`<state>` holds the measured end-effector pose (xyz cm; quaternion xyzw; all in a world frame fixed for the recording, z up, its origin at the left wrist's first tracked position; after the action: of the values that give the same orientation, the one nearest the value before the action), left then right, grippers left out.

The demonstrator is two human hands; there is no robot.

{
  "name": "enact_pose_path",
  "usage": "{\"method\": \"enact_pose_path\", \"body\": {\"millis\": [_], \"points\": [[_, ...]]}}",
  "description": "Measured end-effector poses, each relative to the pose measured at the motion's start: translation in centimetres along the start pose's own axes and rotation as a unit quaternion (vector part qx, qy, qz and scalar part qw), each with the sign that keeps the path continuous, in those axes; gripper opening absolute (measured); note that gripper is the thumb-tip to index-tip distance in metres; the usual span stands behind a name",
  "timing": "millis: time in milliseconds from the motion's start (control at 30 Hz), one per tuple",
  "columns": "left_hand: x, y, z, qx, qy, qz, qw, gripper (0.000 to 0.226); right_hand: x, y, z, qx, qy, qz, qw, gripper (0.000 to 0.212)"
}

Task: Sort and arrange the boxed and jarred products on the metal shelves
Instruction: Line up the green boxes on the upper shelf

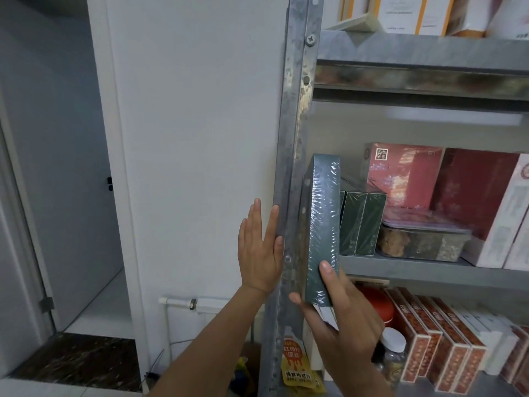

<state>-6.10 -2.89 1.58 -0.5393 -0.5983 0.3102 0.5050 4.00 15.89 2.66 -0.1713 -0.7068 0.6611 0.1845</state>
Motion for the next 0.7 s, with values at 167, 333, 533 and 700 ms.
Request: {"method": "enact_pose_path", "body": {"millis": [167,333,533,700], "points": [[0.3,0.0,-0.1,-0.01,0.008,0.001,1.0,0.053,-0.1,0.1,0.3,-0.007,0.023,-0.002,1.0,0.056],[0.9,0.0,-0.6,-0.017,0.022,0.005,1.0,0.053,0.9,-2.8,0.9,-0.042,0.039,0.046,0.997,0.059],[0.6,0.1,-0.5,-0.016,0.017,-0.002,1.0,0.053,4.0,-7.4,2.7,-0.126,0.071,0.107,0.984,0.065],[0.4,0.1,-0.3,-0.01,0.011,-0.001,1.0,0.059,7.6,-9.4,6.6,-0.268,0.126,0.118,0.948,0.066]]}}
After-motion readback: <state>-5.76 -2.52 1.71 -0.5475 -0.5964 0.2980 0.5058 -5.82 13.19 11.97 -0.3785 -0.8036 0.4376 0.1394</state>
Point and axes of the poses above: each hand's wrist, its own y-axis away from the middle knuckle, its own z-axis out of the palm, x = y × z, the point moved 9 cm from there along -y, towards the middle knuckle
